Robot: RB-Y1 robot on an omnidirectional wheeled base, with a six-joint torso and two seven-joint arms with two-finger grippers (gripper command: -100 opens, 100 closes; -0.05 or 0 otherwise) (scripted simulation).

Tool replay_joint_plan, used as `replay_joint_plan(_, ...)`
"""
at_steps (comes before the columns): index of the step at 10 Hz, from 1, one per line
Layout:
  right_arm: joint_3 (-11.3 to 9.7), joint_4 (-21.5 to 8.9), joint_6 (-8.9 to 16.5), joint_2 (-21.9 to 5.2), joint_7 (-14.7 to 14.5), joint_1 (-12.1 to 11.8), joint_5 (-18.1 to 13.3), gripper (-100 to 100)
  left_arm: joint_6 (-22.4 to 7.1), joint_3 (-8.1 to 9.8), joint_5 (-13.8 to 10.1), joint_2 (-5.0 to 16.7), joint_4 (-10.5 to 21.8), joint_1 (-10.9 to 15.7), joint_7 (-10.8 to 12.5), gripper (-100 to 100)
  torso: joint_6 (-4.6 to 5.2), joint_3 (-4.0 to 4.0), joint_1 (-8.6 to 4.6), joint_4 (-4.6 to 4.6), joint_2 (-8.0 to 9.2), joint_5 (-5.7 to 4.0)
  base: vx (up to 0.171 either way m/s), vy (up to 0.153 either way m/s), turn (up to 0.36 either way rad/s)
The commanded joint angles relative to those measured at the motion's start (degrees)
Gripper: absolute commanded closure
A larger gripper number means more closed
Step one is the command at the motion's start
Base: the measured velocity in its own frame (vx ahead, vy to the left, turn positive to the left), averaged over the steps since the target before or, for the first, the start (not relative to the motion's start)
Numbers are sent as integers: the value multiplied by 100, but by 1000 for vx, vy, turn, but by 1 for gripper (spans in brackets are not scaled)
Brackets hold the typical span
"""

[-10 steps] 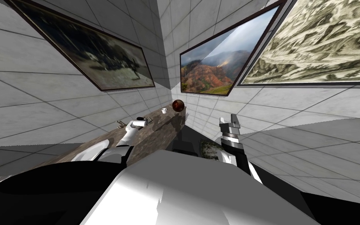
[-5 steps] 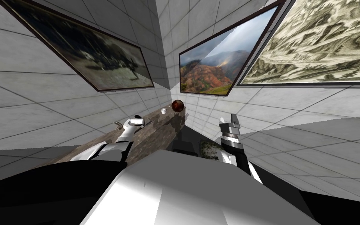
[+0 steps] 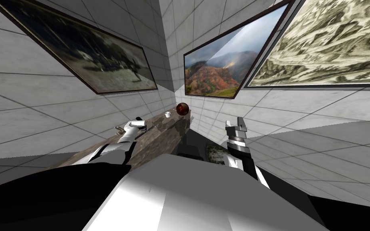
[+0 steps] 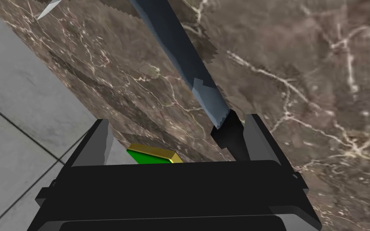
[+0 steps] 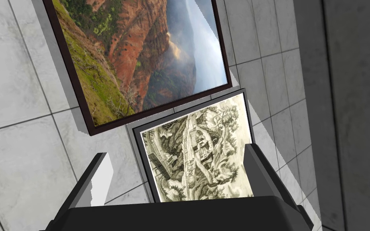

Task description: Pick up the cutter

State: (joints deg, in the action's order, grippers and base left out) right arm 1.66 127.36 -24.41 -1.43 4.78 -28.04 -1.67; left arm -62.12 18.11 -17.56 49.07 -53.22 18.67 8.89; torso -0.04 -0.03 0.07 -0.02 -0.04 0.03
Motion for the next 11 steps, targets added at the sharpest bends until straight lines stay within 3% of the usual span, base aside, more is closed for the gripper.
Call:
replay_joint_plan(1,0,0,0,0,0,0,0,0,-286,36,-70,143,286,209,40,-100,0,0,0,0,0,0,26,16,-19)
replay_joint_plan(4,0,0,0,0,0,0,0,0,-664,63,-126,261,669,396,85,-100,1,-3,6,-1,-6,0,36,26,-19)
replay_joint_plan(9,0,0,0,0,0,0,0,0,-1421,117,-274,559,1602,906,207,-100,0,-4,7,-2,-6,3,38,33,-14)
replay_joint_plan(10,0,0,0,0,0,0,0,0,-1459,117,-274,559,1632,906,207,-100,0,-4,8,-1,-7,1,32,30,-6)
replay_joint_plan(11,0,0,0,0,0,0,0,0,-1631,126,-315,638,1908,1056,242,-100,0,-3,6,-1,-4,2,33,37,-9)
